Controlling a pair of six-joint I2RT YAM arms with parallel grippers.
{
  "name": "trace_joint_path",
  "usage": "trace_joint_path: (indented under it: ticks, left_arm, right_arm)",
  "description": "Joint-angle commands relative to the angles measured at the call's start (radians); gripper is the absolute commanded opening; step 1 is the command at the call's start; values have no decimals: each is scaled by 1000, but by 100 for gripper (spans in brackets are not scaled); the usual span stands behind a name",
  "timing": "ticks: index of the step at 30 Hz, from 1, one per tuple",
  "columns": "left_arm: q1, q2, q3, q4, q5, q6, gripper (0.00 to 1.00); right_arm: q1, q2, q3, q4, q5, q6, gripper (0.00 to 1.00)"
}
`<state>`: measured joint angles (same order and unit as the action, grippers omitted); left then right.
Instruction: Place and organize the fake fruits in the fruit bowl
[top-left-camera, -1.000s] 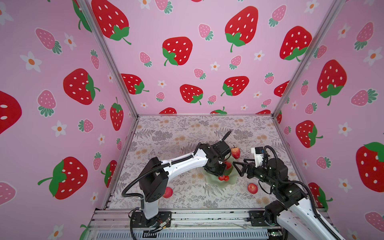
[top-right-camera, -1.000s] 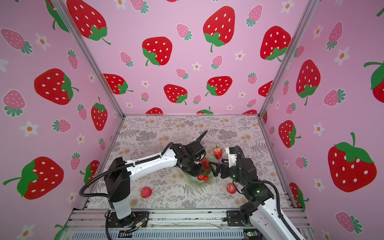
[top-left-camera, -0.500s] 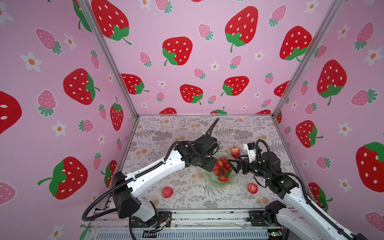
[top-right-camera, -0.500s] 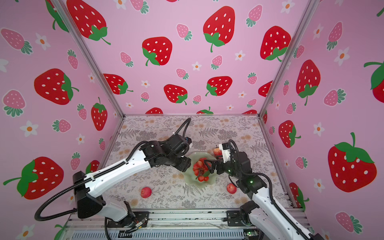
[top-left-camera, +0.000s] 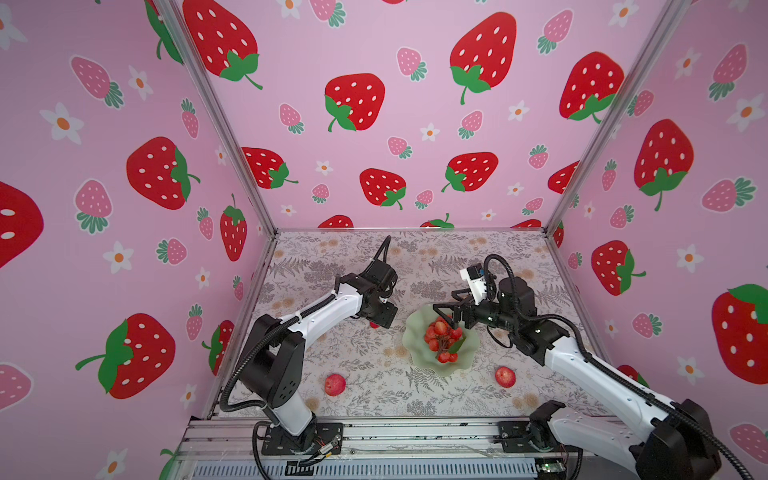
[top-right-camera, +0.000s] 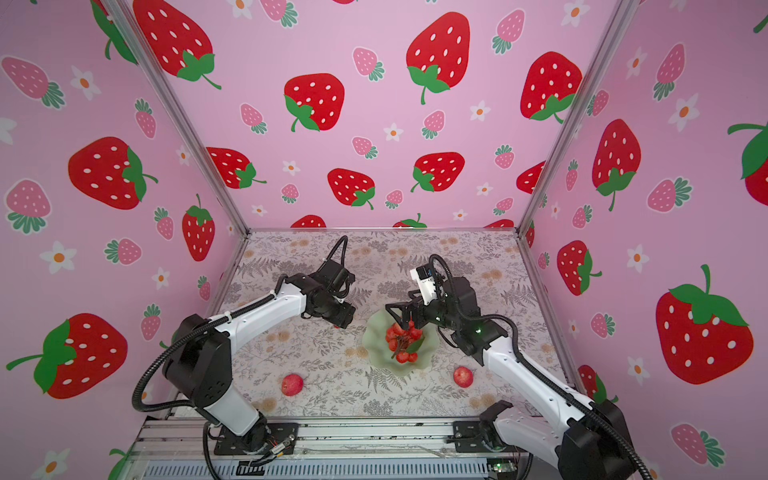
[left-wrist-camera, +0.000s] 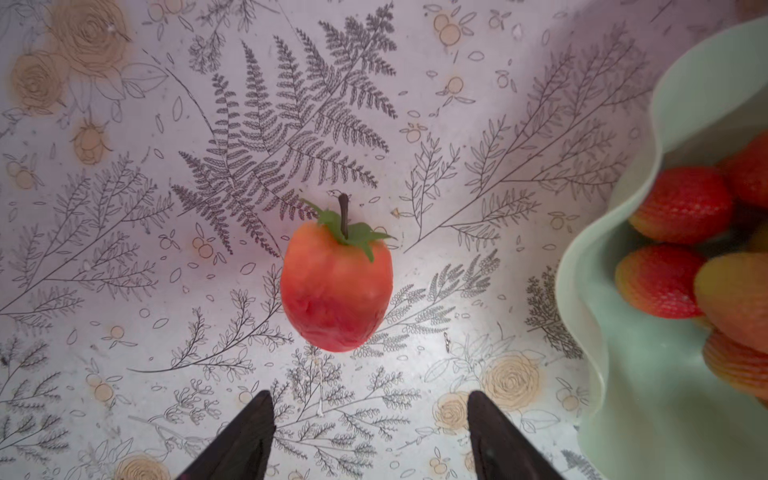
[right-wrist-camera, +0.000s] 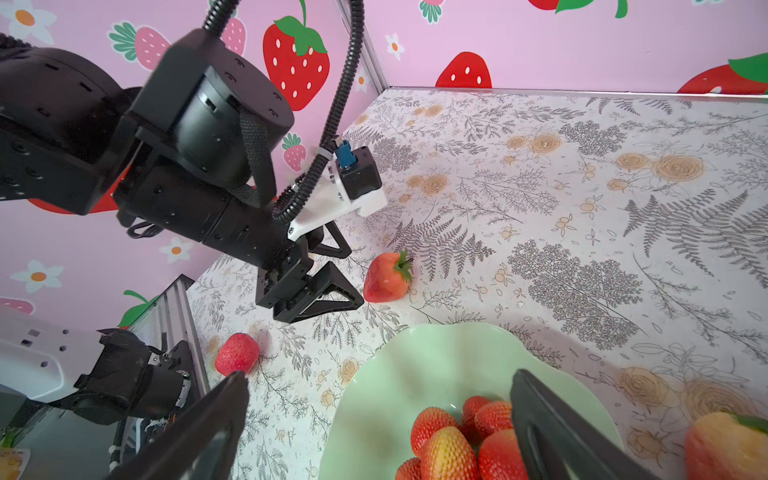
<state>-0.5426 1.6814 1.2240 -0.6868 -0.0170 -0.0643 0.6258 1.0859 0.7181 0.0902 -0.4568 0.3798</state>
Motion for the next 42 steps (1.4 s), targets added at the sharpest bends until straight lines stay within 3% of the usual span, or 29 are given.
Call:
trace_joint_path:
  ticks: [1, 14, 21, 28, 38, 42]
  left_arm:
    - [40, 34, 34, 52, 32, 48, 81]
    - [64, 161, 68, 95, 109, 70, 78]
    - [65, 197, 61, 121, 87, 53, 73]
    - [67, 215, 68, 118, 95, 38, 56]
    - [51, 30, 44, 106, 147, 35, 50]
    - [-2, -67, 9, 167, 284, 58, 51]
  right_arm:
    - [3, 5, 1, 45, -17, -27, 99]
    - [3, 47, 0, 87, -34, -13, 99]
    - [3, 39, -4, 82, -36, -17, 99]
    - [3, 34, -6, 78, -38, -19, 99]
    - [-28, -33, -23, 11, -53, -44, 99]
    - [-72, -75, -80, 11, -69, -18, 99]
